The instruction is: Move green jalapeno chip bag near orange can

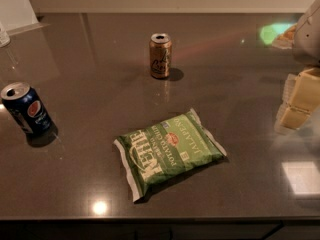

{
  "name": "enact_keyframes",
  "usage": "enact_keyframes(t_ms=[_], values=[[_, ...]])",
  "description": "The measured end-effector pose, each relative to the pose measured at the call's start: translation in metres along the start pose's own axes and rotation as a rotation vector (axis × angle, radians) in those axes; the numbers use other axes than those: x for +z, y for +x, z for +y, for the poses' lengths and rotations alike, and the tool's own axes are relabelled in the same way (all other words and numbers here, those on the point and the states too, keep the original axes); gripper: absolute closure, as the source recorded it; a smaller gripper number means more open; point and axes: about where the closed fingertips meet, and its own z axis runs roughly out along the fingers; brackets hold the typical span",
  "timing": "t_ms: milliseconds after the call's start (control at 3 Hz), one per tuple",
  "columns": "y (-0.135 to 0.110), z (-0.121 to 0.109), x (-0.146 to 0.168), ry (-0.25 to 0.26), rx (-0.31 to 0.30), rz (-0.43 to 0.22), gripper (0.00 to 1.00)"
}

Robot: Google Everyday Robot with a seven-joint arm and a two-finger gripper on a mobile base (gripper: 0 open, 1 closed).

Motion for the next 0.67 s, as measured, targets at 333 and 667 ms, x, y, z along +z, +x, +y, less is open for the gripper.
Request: enact_keyframes(t_ms=[333,667], values=[[0.000,0.000,0.000,0.000,0.000,0.000,0.00],[-0.011,0.007,0.005,-0.012,-0.031,-0.037,0.00]])
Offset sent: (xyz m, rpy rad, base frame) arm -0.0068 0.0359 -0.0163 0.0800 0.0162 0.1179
